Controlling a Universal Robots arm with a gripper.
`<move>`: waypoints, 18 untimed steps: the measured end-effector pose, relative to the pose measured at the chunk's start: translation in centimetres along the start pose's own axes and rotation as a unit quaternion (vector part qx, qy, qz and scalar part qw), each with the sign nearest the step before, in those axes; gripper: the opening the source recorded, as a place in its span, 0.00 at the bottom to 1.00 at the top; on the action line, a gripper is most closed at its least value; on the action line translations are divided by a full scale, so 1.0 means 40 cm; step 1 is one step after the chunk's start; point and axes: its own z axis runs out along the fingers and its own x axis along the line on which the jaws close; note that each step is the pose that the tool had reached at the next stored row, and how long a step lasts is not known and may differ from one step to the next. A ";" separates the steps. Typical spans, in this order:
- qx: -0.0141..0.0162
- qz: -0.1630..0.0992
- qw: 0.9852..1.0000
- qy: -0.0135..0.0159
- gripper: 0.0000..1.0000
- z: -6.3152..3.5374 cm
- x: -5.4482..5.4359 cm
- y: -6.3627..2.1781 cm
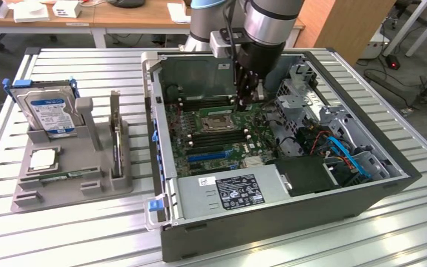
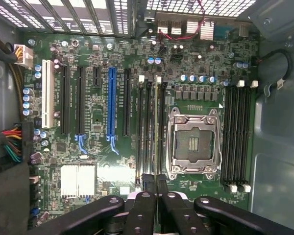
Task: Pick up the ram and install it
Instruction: 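Insert the ram into the slot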
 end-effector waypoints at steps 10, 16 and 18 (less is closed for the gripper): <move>-0.003 0.000 1.000 0.000 0.11 0.000 0.002 -0.004; -0.006 0.000 1.000 0.000 0.11 0.000 0.002 -0.008; -0.008 0.001 1.000 0.000 0.11 0.000 0.002 -0.010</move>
